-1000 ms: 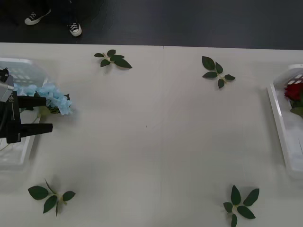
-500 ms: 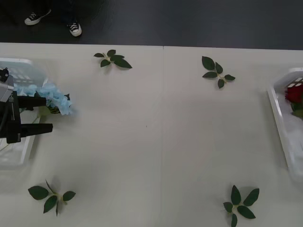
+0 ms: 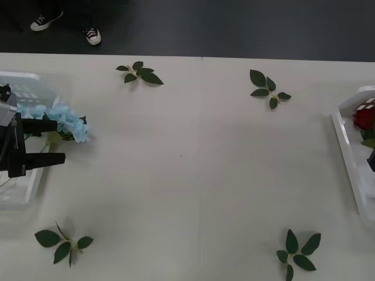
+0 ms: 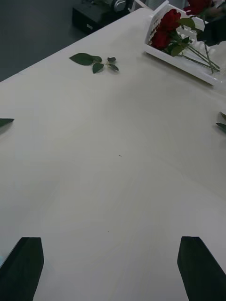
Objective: Put the red flowers into the right box and the blue flowers into the left box
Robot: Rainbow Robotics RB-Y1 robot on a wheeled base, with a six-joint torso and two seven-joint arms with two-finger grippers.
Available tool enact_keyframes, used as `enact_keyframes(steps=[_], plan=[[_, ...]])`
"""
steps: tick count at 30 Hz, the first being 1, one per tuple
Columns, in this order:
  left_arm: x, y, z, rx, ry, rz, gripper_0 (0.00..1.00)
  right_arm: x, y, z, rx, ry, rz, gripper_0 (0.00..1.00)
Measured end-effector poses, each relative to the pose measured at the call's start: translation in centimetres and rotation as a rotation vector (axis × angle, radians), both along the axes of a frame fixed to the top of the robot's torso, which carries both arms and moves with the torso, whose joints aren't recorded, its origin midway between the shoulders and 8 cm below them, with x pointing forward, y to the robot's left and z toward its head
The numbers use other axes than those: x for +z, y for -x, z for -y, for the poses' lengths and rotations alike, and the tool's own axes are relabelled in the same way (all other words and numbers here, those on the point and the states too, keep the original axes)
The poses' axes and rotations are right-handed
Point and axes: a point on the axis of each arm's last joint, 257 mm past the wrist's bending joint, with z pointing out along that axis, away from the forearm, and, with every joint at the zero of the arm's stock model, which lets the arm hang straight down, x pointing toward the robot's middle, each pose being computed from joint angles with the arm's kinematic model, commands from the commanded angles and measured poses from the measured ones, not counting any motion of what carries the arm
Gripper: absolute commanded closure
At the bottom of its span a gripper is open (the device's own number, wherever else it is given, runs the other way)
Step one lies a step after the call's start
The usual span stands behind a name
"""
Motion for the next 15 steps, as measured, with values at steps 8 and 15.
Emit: enact_keyframes(steps=[8,15], plan=[[0.0,0.0,0.0,0.0,0.0,0.0,0.17,-0.01,0.0,-0.01,0.0,-0.001,0.0,0.03],[0.0,0.0,0.0,0.0,0.0,0.0,0.17,0.14,0.06,0.26,-0.004,0.017,-0.002,0.04]])
